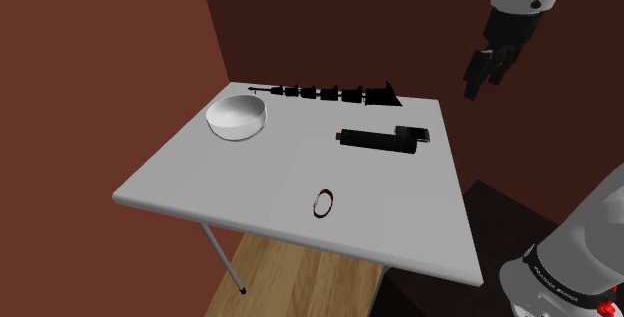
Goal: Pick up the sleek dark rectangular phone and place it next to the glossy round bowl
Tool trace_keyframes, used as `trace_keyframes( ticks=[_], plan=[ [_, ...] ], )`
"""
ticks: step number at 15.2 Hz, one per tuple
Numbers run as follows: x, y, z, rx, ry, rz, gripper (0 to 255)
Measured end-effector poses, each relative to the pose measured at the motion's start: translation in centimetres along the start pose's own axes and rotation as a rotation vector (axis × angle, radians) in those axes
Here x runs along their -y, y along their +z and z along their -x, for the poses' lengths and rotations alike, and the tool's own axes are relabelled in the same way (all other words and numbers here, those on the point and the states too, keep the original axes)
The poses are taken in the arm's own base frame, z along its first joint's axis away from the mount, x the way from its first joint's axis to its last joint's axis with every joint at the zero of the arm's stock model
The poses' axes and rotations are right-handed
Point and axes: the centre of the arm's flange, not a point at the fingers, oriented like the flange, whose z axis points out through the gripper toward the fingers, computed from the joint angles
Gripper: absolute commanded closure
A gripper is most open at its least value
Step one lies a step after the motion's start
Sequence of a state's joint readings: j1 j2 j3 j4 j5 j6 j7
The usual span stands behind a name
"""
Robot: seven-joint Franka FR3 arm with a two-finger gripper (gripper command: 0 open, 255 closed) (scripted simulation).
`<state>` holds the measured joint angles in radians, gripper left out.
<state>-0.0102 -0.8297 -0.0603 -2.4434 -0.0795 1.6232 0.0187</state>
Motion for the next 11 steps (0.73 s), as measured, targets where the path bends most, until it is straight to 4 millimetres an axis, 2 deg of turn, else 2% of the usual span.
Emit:
trace_keyframes(
  ticks=[3, 11],
  plan=[
    [-0.2, 1.2, -1.0, 0.001, -0.029, -0.001, 0],
    [-1.6, 8.4, -7.8, 0.005, -0.213, -0.011, 0]
  ],
)
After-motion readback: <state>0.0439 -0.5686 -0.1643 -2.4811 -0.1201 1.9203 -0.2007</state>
